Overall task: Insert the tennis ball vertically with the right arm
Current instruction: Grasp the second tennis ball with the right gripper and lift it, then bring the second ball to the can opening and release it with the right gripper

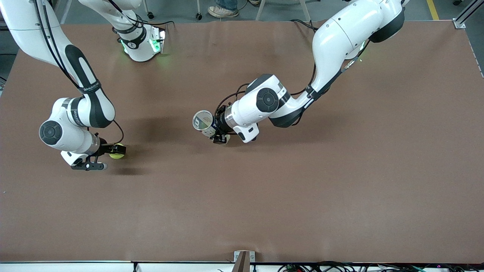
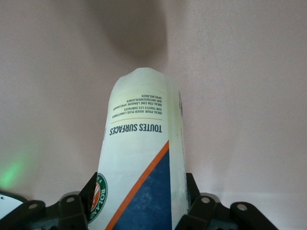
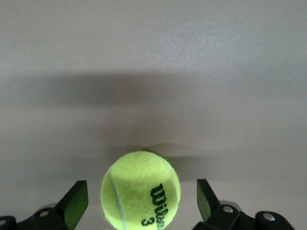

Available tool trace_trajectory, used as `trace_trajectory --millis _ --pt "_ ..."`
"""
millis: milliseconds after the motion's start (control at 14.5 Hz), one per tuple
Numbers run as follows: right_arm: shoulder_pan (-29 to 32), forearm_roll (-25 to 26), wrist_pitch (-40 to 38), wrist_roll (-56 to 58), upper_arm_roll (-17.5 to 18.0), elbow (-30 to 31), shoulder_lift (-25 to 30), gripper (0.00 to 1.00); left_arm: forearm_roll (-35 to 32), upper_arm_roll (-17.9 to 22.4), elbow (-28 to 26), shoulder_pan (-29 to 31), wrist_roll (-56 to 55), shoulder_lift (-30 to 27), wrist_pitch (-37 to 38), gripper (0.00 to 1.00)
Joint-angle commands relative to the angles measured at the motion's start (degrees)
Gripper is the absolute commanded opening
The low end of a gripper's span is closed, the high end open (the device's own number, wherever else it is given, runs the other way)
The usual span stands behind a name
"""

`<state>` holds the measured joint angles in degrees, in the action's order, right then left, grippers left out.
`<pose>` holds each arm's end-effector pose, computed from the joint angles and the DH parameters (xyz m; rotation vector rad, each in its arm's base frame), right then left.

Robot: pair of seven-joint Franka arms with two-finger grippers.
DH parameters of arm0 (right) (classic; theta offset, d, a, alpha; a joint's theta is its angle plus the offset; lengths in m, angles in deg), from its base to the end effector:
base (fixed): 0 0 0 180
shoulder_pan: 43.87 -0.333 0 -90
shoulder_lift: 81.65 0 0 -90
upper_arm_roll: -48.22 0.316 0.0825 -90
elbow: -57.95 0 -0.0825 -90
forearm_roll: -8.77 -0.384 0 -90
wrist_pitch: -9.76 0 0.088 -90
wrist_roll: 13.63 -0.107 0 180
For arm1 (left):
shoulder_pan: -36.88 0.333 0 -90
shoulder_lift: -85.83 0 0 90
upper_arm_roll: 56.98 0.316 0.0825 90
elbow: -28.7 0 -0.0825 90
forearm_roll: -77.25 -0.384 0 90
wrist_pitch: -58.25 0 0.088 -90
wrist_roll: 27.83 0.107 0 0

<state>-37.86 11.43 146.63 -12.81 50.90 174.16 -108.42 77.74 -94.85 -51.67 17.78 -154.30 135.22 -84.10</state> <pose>0.5882 -0.0349 0.2056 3.1324 -0.0190 -0.1663 0.5168 -0.5577 0.3018 1.9854 1.8414 -0.6462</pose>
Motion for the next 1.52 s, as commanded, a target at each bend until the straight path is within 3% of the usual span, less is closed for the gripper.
trace_trajectory --millis 0,690,1103,1241,1448 --pt "0.05 0.59 1.99 -0.2 0.14 -0.29 -1.44 1.0 1.09 0.42 0.92 -0.67 -0.53 -0.08 0.23 0.71" --pt "-0.3 0.59 0.59 -0.37 0.23 0.68 -0.66 0.38 0.74 0.42 0.92 -0.93 -0.62 -0.52 0.32 0.71" --pt "-2.4 -0.28 -20.66 -1.08 3.47 -7.48 7.77 0.37 0.74 0.51 0.92 -1.38 -0.62 -0.61 0.32 0.71" --pt "-3.45 -3.96 -24.53 -2.04 4.53 -9.42 9.45 0.37 0.83 0.68 1.01 -1.38 -0.62 -0.43 0.32 0.71" --pt "-7.93 -5.38 -28.32 -9.05 4.53 -11.35 11.29 0.37 0.92 1.21 1.01 -1.73 -0.44 -0.35 0.23 0.71"
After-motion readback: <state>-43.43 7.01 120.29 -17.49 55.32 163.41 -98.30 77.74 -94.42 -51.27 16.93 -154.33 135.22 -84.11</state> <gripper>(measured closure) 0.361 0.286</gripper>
